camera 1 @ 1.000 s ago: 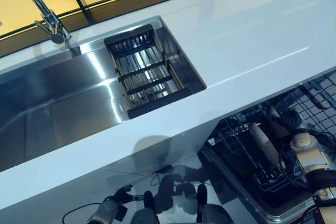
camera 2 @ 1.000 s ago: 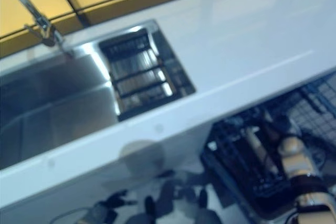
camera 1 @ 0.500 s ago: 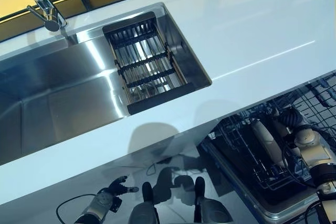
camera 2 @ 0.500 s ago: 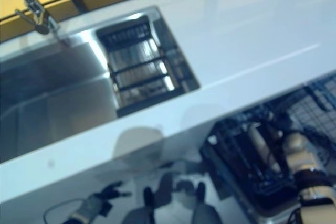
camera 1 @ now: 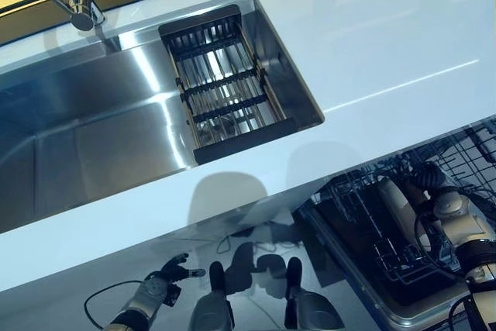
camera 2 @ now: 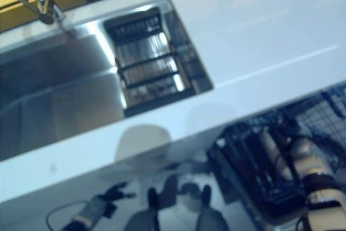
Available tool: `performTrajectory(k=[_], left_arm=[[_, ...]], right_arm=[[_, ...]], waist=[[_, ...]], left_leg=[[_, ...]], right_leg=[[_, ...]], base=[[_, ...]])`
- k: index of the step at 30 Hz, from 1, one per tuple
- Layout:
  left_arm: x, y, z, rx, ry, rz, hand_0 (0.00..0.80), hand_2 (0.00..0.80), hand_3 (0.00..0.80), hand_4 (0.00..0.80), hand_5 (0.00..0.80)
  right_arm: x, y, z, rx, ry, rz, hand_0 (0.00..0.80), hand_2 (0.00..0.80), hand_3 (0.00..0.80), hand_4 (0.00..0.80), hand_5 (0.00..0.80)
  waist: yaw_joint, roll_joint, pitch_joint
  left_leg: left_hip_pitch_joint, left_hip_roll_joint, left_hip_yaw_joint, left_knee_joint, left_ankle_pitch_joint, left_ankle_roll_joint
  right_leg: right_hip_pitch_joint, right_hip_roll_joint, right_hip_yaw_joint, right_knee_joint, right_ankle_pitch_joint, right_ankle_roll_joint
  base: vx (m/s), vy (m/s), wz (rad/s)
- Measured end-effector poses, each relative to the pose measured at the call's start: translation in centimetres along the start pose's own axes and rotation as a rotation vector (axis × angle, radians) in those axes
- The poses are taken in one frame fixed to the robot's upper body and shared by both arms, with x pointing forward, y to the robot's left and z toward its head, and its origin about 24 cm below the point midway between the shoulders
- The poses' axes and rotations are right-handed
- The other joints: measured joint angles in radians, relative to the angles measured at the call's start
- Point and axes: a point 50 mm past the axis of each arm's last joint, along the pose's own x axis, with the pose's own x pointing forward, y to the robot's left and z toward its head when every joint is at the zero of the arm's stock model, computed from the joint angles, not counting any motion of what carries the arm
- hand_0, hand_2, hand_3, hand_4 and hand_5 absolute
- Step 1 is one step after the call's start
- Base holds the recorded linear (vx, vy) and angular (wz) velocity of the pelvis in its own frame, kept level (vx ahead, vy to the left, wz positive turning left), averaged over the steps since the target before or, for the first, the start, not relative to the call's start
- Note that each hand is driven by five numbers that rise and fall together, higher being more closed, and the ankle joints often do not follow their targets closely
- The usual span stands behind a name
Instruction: Take plates into dishwasher
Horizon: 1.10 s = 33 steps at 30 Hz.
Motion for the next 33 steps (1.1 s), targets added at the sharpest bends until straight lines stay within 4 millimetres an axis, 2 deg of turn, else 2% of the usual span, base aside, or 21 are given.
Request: performTrajectory(k=[11, 17, 18, 20, 21, 22, 23, 33], left_arm=[[-0.02, 0.31, 0.30, 0.004, -0.014, 0.007, 0.000, 0.000, 0.000, 0.000, 0.000], [-0.01, 0.43, 0.42, 0.006, -0.018, 0.009, 0.000, 0.000, 0.000, 0.000, 0.000], [-0.02, 0.45, 0.39, 0.006, -0.017, 0.010, 0.000, 0.000, 0.000, 0.000, 0.000], [-0.03, 0.50, 0.39, 0.007, -0.017, 0.011, 0.000, 0.000, 0.000, 0.000, 0.000], [-0.02, 0.54, 0.43, 0.007, -0.018, 0.012, 0.000, 0.000, 0.000, 0.000, 0.000], [-0.02, 0.57, 0.44, 0.008, -0.019, 0.013, 0.000, 0.000, 0.000, 0.000, 0.000], [-0.03, 0.59, 0.43, 0.008, -0.018, 0.013, 0.000, 0.000, 0.000, 0.000, 0.000], [-0.09, 0.82, 0.24, 0.012, -0.013, 0.018, 0.000, 0.000, 0.000, 0.000, 0.000]], right_arm=[[0.11, -0.10, -0.05, 0.001, 0.016, -0.002, 0.800, 0.800, 0.800, 0.800, 0.800], [0.11, -0.09, -0.07, -0.005, 0.018, -0.003, 0.800, 0.800, 0.800, 0.800, 0.800], [0.11, -0.11, -0.08, -0.015, 0.019, -0.004, 0.715, 0.715, 0.715, 0.715, 0.715], [0.11, -0.12, -0.10, -0.020, 0.021, -0.006, 0.414, 0.414, 0.414, 0.414, 0.414], [0.11, -0.12, -0.10, -0.020, 0.021, -0.007, 0.298, 0.298, 0.298, 0.298, 0.298], [0.11, -0.13, -0.11, -0.020, 0.022, -0.007, 0.107, 0.107, 0.107, 0.107, 0.107], [0.11, -0.13, -0.12, -0.020, 0.023, -0.008, 0.000, 0.000, 0.000, 0.000, 0.000], [0.10, -0.24, -0.07, -0.020, 0.022, -0.029, 0.000, 0.000, 0.000, 0.000, 0.000]], waist=[[0.001, -0.003, 0.002], [0.001, -0.021, 0.013], [0.001, -0.023, 0.014], [0.001, -0.025, 0.014], [0.001, -0.025, 0.014], [0.001, -0.025, 0.014], [0.000, -0.025, 0.014], [0.000, -0.040, 0.011]], left_leg=[[0.001, 0.000, 0.001, -0.002, 0.000, 0.000], [0.007, 0.000, 0.001, -0.002, 0.000, 0.000], [0.012, 0.000, 0.002, -0.004, 0.000, 0.000], [0.018, 0.000, 0.002, -0.005, 0.000, 0.000], [0.019, 0.000, 0.002, -0.005, 0.000, 0.000], [0.019, 0.000, 0.002, -0.005, 0.000, 0.000], [0.020, 0.001, 0.002, -0.005, 0.000, 0.000], [0.036, 0.002, 0.004, -0.006, 0.000, 0.001]], right_leg=[[0.000, 0.000, -0.001, 0.000, 0.003, -0.003], [0.006, 0.001, -0.001, 0.000, 0.007, -0.005], [0.009, 0.001, 0.000, 0.000, 0.007, -0.005], [0.016, 0.001, 0.000, 0.000, 0.007, -0.005], [0.017, 0.001, 0.000, 0.000, 0.007, -0.005], [0.017, 0.001, 0.000, 0.000, 0.008, -0.005], [0.017, 0.001, 0.001, 0.000, 0.009, -0.005], [0.031, 0.003, 0.003, 0.000, 0.011, -0.006]], base=[[0.000, 0.000, 0.00], [0.000, 0.000, 0.00], [0.000, 0.000, 0.00], [0.000, 0.000, 0.00], [0.000, 0.000, 0.00], [0.000, 0.000, 0.00], [0.000, 0.000, 0.00], [0.000, 0.000, 0.00]])
